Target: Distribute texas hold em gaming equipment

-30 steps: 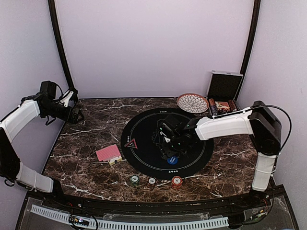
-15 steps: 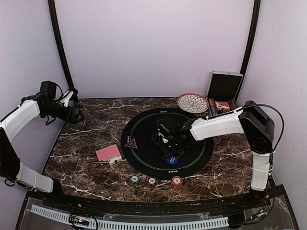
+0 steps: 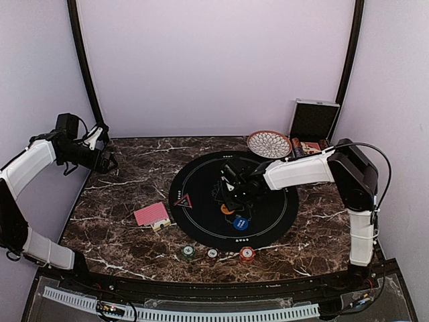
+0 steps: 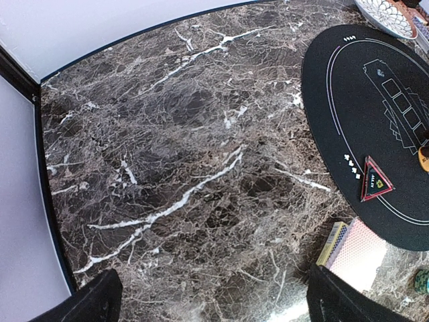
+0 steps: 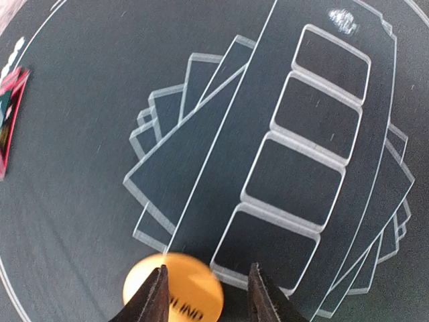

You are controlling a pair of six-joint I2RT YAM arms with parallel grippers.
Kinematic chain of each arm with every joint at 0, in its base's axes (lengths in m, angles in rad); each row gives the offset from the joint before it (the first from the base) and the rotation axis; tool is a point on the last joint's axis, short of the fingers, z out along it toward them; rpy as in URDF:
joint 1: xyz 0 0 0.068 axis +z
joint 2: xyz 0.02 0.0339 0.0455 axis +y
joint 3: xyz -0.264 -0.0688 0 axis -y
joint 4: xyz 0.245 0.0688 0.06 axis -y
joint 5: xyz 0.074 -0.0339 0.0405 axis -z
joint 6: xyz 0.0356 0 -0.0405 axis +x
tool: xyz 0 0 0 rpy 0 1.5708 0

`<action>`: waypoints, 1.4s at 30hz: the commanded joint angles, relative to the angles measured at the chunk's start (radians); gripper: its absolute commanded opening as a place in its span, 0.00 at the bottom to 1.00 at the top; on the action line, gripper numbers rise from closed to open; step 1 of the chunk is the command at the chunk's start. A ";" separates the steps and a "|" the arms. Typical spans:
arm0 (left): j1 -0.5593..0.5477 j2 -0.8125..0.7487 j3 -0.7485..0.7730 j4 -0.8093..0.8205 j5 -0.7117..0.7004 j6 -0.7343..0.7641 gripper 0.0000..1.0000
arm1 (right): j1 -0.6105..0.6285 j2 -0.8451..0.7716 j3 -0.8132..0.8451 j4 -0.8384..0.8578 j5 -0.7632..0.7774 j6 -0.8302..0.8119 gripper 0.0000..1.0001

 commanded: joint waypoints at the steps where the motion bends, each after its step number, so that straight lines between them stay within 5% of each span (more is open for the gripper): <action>1: -0.001 -0.034 0.018 -0.024 0.007 -0.004 0.99 | -0.018 0.062 0.038 -0.035 0.061 -0.021 0.46; 16: 0.000 -0.035 0.017 -0.028 -0.010 -0.002 0.99 | 0.049 -0.104 -0.080 0.012 0.071 0.027 0.72; 42: 0.000 -0.047 0.018 -0.034 -0.017 -0.006 0.99 | 0.045 0.037 -0.050 0.018 0.162 0.014 0.59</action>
